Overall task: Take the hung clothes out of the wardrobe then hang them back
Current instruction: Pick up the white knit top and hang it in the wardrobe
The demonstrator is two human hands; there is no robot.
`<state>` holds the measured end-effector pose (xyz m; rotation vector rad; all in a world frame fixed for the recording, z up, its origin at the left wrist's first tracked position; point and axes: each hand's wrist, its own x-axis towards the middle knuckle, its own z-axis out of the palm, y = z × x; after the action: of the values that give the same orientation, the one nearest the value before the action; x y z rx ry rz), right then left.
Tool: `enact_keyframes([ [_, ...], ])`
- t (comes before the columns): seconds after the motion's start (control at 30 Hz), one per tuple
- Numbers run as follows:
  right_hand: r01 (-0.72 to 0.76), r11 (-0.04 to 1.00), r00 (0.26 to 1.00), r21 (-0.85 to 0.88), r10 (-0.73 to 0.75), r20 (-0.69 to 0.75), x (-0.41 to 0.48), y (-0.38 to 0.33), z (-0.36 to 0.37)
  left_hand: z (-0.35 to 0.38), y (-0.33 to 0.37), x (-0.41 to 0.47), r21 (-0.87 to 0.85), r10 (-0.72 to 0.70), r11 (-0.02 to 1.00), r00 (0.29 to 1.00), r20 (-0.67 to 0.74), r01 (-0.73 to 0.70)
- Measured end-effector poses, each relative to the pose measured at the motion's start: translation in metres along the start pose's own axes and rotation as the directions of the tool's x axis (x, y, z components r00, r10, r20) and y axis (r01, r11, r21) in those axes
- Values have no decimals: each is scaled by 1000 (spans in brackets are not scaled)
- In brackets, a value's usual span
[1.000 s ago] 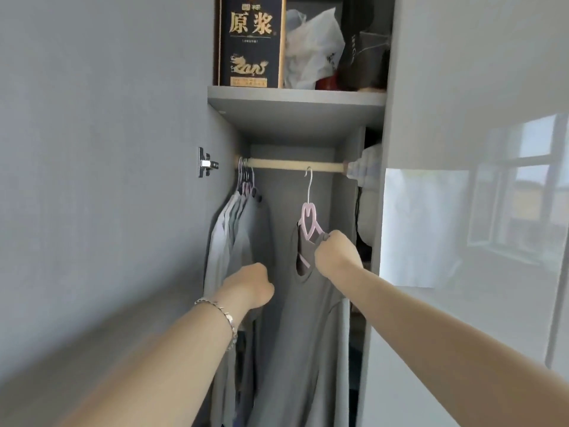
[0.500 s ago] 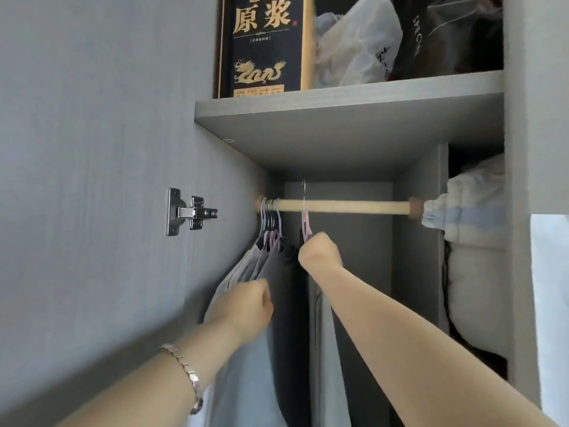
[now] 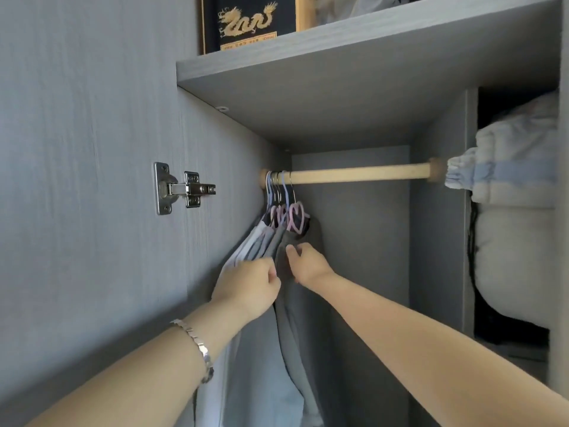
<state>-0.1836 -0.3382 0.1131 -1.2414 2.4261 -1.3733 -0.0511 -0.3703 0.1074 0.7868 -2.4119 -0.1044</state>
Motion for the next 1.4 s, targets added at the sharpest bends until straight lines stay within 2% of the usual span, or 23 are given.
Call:
enact_keyframes([
  [0.07,-43,998,999,-34,44,26,-29,17,-8,2,10,-10,-8,21,1000,998,55,-20],
  [0.17,-172,973,978,-152,187,89,-89,50,-25,15,32,-32,-59,72,997,962,265,-58],
  [0.23,-286,939,947,-190,307,93,-139,73,-36,30,49,-57,-46,137,991,894,426,-129],
  [0.33,-450,860,882,-238,471,32,-229,107,-54,56,82,-109,-95,273,959,779,565,-267],
  [0.43,-609,749,787,-262,613,-77,-331,136,-74,78,131,-179,-218,454,880,611,648,-422],
  [0.57,-784,576,620,-232,749,-234,-481,152,-101,85,205,-295,-376,650,710,349,676,-595],
  [0.7,-910,393,412,-128,837,-360,-639,150,-120,65,273,-423,-510,788,495,116,604,-704],
  [0.8,-966,259,226,17,868,-441,-755,143,-127,46,313,-518,-618,846,326,-71,529,-715],
  [1.0,-938,47,-141,344,855,-499,-983,116,-104,2,369,-716,-767,865,92,-330,377,-635],
  [1.13,-850,-54,-349,524,803,-483,-1130,91,-68,-31,393,-855,-840,819,-1,-482,310,-542],
  [1.23,-762,-135,-494,633,754,-433,-1233,78,-37,-54,402,-953,-864,781,-76,-568,259,-498],
  [1.4,-476,-242,-742,845,626,-238,-1376,67,41,-78,399,-1105,-866,734,-220,-662,156,-448],
])
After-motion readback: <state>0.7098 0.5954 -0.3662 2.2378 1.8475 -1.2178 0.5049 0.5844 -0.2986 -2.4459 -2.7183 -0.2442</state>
